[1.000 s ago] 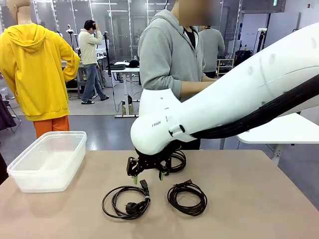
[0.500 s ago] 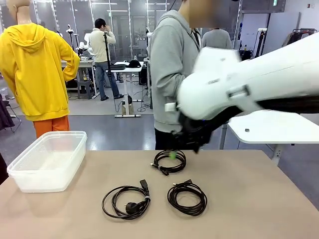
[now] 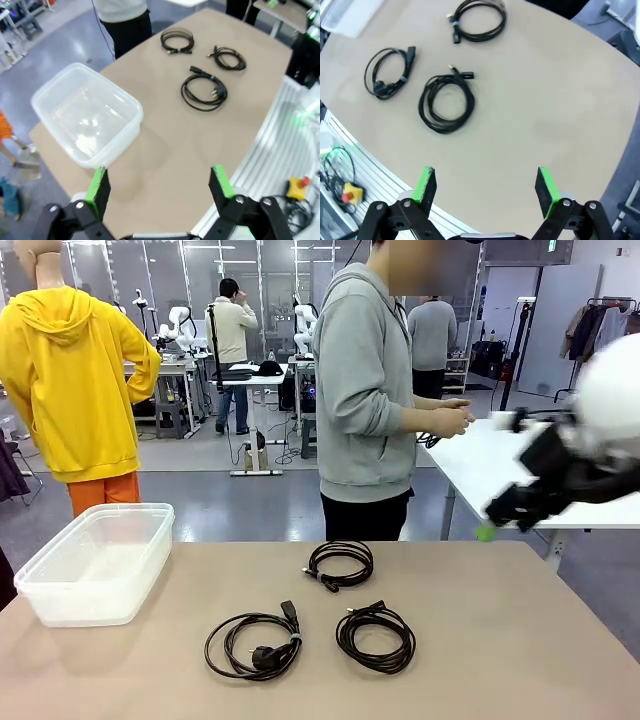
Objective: Organize and store the cables.
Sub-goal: Place the Power Cable into the Organizing box.
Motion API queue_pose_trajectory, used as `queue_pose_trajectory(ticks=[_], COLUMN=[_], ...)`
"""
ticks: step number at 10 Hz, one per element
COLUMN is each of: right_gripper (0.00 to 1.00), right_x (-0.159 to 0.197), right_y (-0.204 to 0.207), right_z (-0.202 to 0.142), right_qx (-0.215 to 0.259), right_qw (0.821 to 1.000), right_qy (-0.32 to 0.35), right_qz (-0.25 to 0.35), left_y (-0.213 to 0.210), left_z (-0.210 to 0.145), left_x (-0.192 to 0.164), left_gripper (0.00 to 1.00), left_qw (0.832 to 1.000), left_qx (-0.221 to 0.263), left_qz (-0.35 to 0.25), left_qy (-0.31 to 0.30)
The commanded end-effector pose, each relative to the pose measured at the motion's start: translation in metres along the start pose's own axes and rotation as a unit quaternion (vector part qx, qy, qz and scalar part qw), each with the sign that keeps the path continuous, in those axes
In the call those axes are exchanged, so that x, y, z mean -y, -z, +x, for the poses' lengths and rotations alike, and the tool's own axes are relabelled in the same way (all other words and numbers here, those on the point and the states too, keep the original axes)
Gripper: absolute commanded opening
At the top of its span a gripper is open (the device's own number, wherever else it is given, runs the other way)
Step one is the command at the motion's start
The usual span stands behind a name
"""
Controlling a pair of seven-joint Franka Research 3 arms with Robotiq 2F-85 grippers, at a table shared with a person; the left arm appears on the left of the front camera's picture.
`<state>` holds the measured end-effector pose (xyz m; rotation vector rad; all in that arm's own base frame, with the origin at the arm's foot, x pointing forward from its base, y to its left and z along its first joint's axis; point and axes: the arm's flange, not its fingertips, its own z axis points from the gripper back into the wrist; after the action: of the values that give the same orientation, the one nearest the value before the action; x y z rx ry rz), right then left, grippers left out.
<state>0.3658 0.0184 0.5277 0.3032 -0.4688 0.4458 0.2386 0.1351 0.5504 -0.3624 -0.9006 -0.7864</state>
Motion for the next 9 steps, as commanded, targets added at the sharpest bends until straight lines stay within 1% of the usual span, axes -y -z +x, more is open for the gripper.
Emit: queue_pose_trajectory(ticks=[1, 2, 3, 4, 5, 6, 7, 8, 9], right_gripper=[1.00, 1.00, 1.00, 1.00, 1.00, 1.00, 1.00, 1.00, 1.00], right_x=[0.050, 0.068, 0.087, 0.108, 0.123, 0.129, 0.132, 0.127, 0.154], right_y=[-0.029, -0.039, -0.045, -0.044, -0.040, -0.033, -0.025, -0.015, -0.059], right_z=[-0.044, -0.067, -0.091, -0.118, -0.139, -0.158, -0.166, -0.163, -0.143], right_qx=[0.037, 0.050, 0.078, 0.108, 0.148, 0.172, 0.176, 0.177, 0.163], right_qw=[0.998, 0.997, 0.993, 0.988, 0.983, 0.979, 0.978, 0.976, 0.982], right_qy=[-0.012, -0.025, -0.036, -0.034, -0.035, -0.036, -0.021, -0.037, -0.020], right_qz=[0.048, 0.062, 0.084, 0.101, 0.102, 0.102, 0.110, 0.122, 0.093], left_y=[0.001, 0.001, 0.001, 0.001, 0.001, 0.001, 0.001, 0.001, 0.001], left_z=[0.001, 0.001, 0.001, 0.001, 0.001, 0.001, 0.001, 0.001, 0.001], left_x=[-0.001, -0.001, -0.001, -0.001, -0.001, -0.001, -0.001, -0.001, -0.001], left_gripper=[1.00, 1.00, 1.00, 1.00, 1.00, 1.00, 1.00, 1.00, 1.00], left_qw=[1.000, 1.000, 1.000, 1.000, 1.000, 1.000, 1.000, 1.000, 1.000], left_qx=[0.006, 0.006, 0.006, 0.006, 0.006, 0.006, 0.006, 0.006, 0.006], left_qz=[-0.007, -0.007, -0.007, -0.007, -0.007, -0.007, -0.007, -0.007, -0.007], left_qy=[0.008, 0.008, 0.008, 0.008, 0.008, 0.008, 0.008, 0.008, 0.008])
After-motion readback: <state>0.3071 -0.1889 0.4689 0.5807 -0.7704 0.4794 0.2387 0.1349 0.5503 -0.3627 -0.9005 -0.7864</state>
